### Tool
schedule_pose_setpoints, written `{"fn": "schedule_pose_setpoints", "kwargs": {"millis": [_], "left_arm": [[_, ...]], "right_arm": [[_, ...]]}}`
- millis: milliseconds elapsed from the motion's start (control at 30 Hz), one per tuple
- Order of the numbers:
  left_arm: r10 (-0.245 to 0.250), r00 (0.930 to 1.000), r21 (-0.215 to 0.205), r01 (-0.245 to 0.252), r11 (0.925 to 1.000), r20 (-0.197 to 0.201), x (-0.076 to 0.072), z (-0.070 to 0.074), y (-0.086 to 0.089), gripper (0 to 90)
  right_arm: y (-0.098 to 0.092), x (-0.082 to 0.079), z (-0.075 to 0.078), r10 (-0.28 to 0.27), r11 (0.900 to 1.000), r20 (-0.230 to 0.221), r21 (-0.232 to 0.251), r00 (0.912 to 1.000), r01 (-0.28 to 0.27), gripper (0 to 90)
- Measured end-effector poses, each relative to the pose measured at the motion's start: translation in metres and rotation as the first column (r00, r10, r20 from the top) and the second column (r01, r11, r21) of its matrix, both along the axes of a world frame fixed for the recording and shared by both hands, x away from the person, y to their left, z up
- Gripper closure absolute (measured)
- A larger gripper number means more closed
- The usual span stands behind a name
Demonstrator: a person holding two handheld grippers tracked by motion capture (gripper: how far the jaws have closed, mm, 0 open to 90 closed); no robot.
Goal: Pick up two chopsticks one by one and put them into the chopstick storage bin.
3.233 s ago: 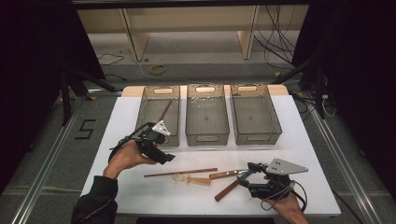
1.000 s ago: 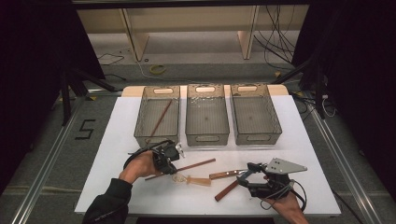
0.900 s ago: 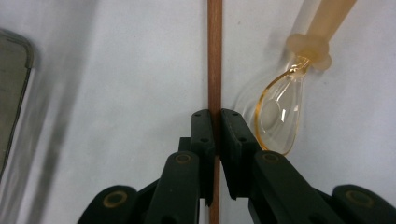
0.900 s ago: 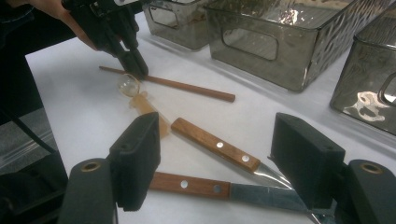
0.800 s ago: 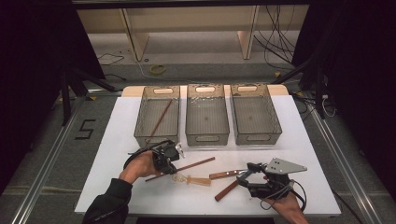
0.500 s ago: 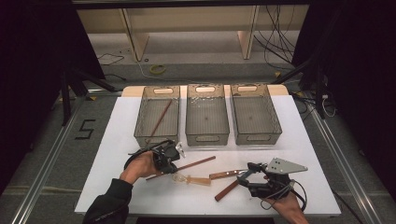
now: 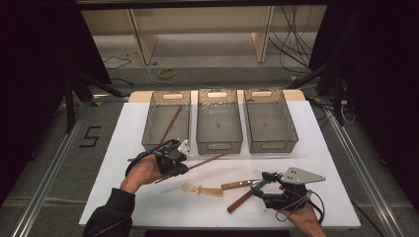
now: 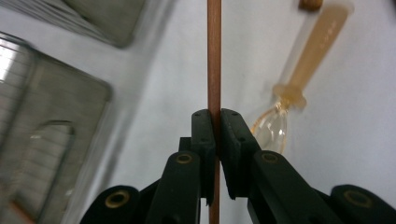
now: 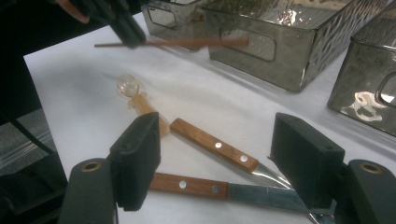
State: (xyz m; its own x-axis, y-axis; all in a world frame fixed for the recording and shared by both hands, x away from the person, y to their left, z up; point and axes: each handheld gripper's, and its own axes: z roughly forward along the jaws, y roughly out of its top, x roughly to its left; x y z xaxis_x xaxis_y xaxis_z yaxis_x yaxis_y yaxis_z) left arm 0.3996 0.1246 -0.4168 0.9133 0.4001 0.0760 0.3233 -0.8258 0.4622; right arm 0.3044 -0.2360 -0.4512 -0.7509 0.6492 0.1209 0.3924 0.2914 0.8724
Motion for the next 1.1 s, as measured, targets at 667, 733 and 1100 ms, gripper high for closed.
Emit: {"fn": "schedule_pose_setpoints", "kwargs": {"millis": [667, 733, 1100], "left_arm": [[0.277, 0.9577, -0.216, -0.255, 0.9425, 0.078, 0.052, 0.046, 0.049, 83.9], [0.294, 0.9534, -0.221, -0.272, 0.9365, 0.07, 0.059, 0.049, 0.052, 83.9], [0.383, 0.9213, -0.24, -0.358, 0.9021, 0.065, 0.09, 0.063, 0.066, 83.9]], "right_arm": [[-0.001, 0.001, -0.001, -0.008, 1.0, -0.006, 0.003, 1.0, 0.008, 33.7], [-0.001, 0.001, -0.001, -0.008, 1.0, -0.006, 0.004, 0.9999, 0.009, 33.8], [-0.001, 0.001, -0.001, -0.006, 1.0, -0.006, 0.004, 1.0, 0.006, 33.7]]}}
